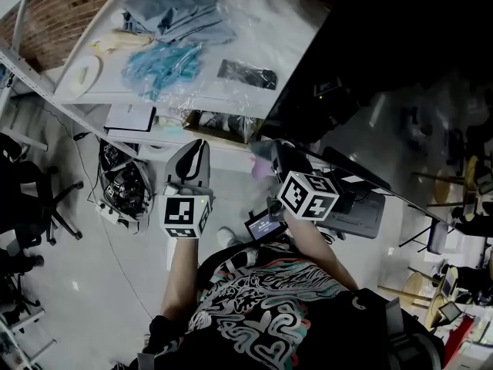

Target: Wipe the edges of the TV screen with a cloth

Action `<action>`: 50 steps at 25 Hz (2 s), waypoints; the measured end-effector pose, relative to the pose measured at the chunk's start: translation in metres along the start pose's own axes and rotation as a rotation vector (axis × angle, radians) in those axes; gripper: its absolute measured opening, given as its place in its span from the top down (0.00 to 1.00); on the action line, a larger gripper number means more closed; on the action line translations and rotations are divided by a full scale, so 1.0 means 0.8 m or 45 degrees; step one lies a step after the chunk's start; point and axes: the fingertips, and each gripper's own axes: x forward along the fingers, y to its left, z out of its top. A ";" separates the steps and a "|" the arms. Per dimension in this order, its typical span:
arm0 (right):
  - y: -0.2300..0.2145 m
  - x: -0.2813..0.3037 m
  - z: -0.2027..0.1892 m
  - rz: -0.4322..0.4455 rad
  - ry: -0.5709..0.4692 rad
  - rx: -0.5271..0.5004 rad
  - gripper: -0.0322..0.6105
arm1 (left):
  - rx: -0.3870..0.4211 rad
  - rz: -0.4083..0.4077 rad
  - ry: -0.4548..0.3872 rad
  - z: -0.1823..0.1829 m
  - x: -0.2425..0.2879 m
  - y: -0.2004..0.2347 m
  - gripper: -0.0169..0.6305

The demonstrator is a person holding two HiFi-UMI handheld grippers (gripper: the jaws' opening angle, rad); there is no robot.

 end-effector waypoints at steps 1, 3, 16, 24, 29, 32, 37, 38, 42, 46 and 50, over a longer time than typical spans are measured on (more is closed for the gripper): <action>0.002 0.001 0.000 0.004 0.001 0.004 0.89 | 0.000 0.003 0.001 0.000 -0.001 0.002 0.91; 0.006 0.004 0.000 0.012 0.004 0.002 0.89 | 0.000 0.009 0.003 0.000 -0.003 0.005 0.91; 0.020 0.018 -0.002 0.025 0.008 -0.013 0.89 | 0.002 0.032 -0.002 0.002 -0.012 0.019 0.91; 0.028 0.024 -0.003 0.036 0.007 -0.015 0.89 | 0.006 0.050 -0.005 0.002 -0.026 0.022 0.91; 0.036 0.029 -0.004 0.040 0.007 -0.024 0.89 | 0.005 0.070 -0.005 0.003 -0.035 0.031 0.91; 0.039 0.032 -0.005 0.045 0.006 -0.025 0.89 | 0.004 0.076 -0.007 0.003 -0.040 0.035 0.91; 0.044 0.036 -0.006 0.050 0.006 -0.033 0.89 | 0.008 0.077 -0.006 0.002 -0.046 0.035 0.91; 0.045 0.036 -0.007 0.050 0.004 -0.037 0.89 | 0.009 0.077 -0.006 0.002 -0.048 0.035 0.91; 0.052 0.038 -0.009 0.063 -0.002 -0.105 0.89 | 0.013 0.077 -0.008 0.005 -0.055 0.036 0.91; 0.056 0.019 -0.011 0.073 -0.023 -0.227 0.89 | 0.026 0.054 -0.001 0.008 -0.062 0.026 0.91; 0.050 -0.013 -0.008 0.051 -0.064 -0.347 0.89 | 0.050 0.000 -0.031 0.023 -0.062 0.005 0.91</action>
